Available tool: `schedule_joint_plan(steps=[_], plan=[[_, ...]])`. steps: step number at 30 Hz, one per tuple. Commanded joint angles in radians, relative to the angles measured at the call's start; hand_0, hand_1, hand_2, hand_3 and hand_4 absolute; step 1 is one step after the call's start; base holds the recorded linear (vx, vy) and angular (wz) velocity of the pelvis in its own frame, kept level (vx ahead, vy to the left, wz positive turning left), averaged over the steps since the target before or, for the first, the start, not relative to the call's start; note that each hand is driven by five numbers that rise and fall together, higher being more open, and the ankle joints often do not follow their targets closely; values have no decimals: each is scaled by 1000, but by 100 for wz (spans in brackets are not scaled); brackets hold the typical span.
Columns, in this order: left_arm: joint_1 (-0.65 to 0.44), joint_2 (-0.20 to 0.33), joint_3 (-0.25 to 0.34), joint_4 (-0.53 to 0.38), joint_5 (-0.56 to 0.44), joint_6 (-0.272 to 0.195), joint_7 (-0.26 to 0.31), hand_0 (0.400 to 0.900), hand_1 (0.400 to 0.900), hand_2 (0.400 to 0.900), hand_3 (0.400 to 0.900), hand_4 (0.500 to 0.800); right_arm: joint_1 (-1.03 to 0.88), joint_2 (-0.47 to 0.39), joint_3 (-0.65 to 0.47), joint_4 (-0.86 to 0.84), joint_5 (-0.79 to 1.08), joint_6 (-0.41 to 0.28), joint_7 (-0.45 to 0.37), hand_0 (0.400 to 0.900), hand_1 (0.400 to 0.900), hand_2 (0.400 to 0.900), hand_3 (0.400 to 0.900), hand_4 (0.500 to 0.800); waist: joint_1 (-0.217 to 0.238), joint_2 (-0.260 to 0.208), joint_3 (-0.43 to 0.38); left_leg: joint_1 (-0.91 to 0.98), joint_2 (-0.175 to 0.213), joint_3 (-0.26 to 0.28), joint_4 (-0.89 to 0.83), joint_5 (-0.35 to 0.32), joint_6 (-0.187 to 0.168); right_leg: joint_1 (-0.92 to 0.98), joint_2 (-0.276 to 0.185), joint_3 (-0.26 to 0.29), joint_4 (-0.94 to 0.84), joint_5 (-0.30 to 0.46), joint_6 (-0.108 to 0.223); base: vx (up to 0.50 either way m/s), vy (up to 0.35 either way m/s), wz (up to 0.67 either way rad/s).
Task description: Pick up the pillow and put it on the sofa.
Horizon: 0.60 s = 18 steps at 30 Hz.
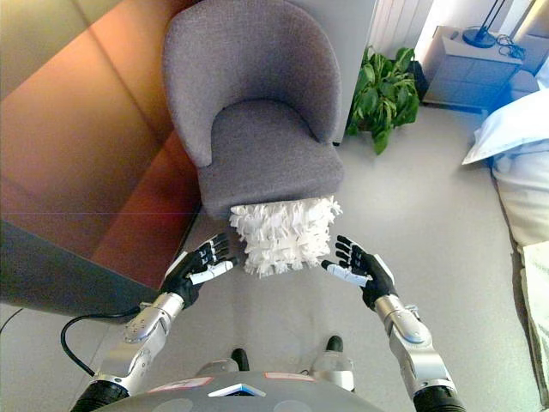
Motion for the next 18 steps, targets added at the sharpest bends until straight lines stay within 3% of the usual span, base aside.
schedule_joint_plan(steps=[1,18], plan=[[-61,7,24,-29,-2,-85,-13,900,900,900,900,800,-60,-40,-20,-84,14,-85,13,900,900,900,900,800,-25,-20,-21,-30,-24,-45,43,-44,27,22,-2,-20,41,-59,10,14,-5,-4],[-55,23,15,-52,-16,-83,-30,900,900,900,900,800,-56,-47,-26,-97,22,-90,23,900,900,900,900,800,-32,-11,-11,-38,2,-44,59,-40,10,18,28,-3,36,-78,-5,9,-25,-1]])
